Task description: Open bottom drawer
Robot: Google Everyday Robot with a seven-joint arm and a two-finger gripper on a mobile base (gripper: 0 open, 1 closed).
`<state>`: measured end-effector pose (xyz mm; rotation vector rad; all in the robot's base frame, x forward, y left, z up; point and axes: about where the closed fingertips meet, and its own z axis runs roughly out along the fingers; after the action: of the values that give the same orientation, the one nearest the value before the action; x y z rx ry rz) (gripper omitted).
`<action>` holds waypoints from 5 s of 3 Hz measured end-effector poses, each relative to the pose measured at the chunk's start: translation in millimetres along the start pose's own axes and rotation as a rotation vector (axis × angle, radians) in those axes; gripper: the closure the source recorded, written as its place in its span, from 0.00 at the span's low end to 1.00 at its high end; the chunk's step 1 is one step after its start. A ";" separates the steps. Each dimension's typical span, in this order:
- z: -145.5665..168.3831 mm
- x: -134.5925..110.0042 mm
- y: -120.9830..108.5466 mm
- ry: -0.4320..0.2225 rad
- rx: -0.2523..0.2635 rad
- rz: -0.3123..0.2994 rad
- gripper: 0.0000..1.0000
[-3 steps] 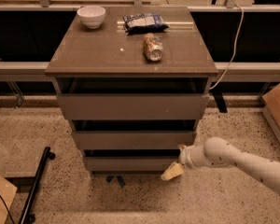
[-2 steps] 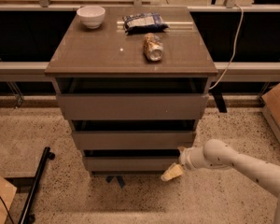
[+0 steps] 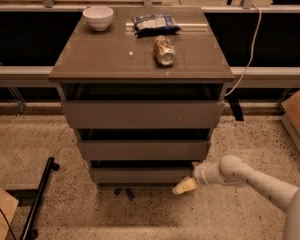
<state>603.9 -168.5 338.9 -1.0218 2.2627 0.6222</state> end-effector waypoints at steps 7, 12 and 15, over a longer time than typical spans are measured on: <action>117.1 24.8 -60.6 -0.059 -0.086 0.116 0.00; 135.4 34.9 -62.4 -0.049 -0.121 0.158 0.69; 127.4 61.2 -44.3 0.004 -0.211 0.183 0.82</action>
Offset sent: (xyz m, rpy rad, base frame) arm 0.0001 0.0007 -0.0223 -0.0620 0.0458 -0.0238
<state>644.6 -148.2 197.8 -0.9181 2.3486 0.9544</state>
